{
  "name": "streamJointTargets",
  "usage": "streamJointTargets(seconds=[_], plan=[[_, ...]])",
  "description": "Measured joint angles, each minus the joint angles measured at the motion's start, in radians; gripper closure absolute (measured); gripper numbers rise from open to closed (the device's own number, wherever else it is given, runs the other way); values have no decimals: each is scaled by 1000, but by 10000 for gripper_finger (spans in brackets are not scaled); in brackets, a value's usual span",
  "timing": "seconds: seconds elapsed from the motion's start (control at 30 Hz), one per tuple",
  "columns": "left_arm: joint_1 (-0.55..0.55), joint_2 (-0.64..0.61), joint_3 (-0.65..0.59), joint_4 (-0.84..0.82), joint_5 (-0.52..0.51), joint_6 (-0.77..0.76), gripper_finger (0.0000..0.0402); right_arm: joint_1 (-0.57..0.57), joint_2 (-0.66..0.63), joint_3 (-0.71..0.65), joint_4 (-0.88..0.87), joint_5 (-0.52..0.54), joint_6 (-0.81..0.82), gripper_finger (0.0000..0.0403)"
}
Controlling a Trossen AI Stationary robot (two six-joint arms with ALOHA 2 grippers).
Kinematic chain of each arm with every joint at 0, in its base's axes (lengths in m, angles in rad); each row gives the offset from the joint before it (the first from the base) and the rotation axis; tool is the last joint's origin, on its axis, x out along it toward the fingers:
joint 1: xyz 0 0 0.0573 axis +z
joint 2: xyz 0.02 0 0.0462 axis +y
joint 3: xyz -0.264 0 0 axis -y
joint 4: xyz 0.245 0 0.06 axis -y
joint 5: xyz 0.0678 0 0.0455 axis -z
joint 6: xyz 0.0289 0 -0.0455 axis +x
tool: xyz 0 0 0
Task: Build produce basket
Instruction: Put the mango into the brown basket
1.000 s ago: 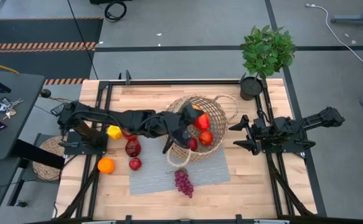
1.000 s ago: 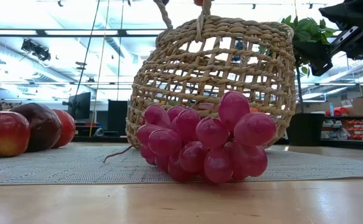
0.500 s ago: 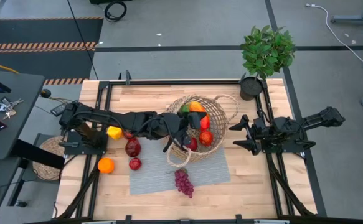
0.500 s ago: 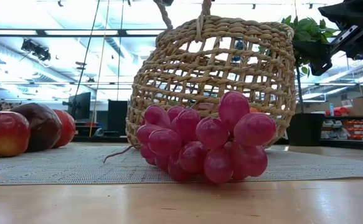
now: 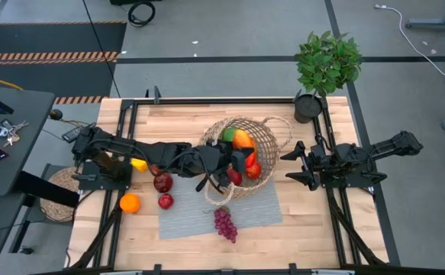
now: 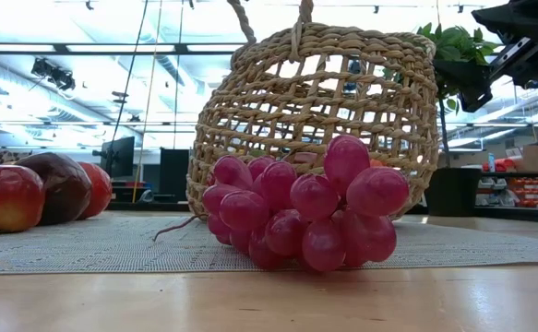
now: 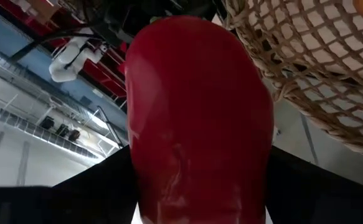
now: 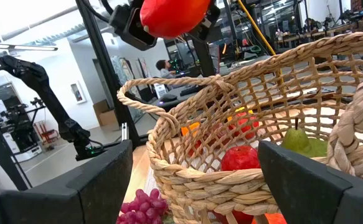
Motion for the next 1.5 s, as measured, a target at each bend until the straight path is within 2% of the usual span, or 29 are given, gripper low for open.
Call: streamJointTargets(seconds=[0.1, 0.23, 0.33, 0.53, 0.63, 0.77, 1.03, 1.2, 1.33, 1.5], plan=[[9, 0, 0, 14, 24, -154, 127, 0, 0, 0, 0, 0, 0, 55], [38, 0, 0, 115, 127, -587, 127, 0, 0, 0, 0, 0, 0, 55], [64, 0, 0, 188, 135, -860, 127, 0, 0, 0, 0, 0, 0, 55], [121, 0, 0, 185, 186, -1237, 127, 0, 0, 0, 0, 0, 0, 55], [154, 0, 0, 166, 276, -1404, 127, 0, 0, 0, 0, 0, 0, 55], [220, 0, 0, 103, 455, -1630, 127, 0, 0, 0, 0, 0, 0, 55], [341, 0, 0, 20, 765, -1952, 127, 0, 0, 0, -1, 0, 0, 55], [397, 0, 0, -13, 1026, -2118, 127, 0, 0, 0, 0, 0, 0, 55], [420, 0, 0, -24, 1223, -2211, 127, 0, 0, 0, 0, 0, 0, 55], [418, -1, 0, -23, 1384, -2274, 127, 0, 0, 0, -1, 0, 0, 55]])
